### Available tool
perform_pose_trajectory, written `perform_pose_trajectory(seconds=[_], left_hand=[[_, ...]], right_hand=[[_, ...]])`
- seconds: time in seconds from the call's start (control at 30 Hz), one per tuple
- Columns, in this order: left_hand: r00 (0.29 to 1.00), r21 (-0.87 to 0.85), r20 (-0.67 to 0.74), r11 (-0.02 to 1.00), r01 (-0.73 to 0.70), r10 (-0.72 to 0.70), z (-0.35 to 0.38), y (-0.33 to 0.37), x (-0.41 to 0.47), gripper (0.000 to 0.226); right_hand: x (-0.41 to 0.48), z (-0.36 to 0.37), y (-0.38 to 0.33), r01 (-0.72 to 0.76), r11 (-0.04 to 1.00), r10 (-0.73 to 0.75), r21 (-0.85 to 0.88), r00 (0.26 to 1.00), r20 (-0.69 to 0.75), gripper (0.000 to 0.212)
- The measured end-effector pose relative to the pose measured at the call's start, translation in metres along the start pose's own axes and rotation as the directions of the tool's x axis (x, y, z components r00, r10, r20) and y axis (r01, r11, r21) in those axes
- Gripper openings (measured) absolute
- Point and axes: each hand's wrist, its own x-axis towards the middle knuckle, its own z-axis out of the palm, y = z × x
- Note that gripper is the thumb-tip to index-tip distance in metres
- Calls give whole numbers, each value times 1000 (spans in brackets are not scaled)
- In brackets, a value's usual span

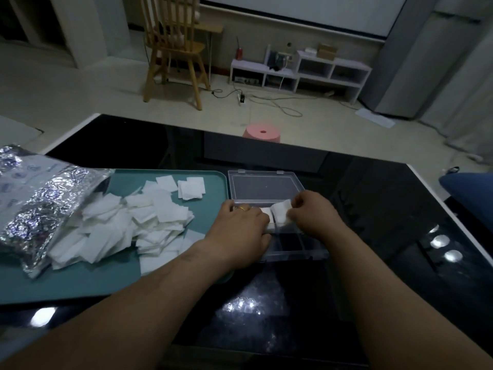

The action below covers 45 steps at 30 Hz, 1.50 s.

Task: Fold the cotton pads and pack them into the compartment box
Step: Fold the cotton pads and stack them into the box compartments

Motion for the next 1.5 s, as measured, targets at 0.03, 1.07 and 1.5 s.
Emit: perform_pose_trajectory(seconds=[0.03,1.07,1.5], left_hand=[[1000,-4,-3,1000,-1,1,1,0,0,33],[905,-165,24,891,422,-424,-93,-187,-138,36],[919,-150,176,913,380,-353,-78,-178,-123,37]], right_hand=[[0,1,-1,-7,998,8,-55,1000,6,6],[-53,91,-177,643,764,-645,55,764,24,44],[-49,113,-189,640,763,-632,-88,768,104,30]])
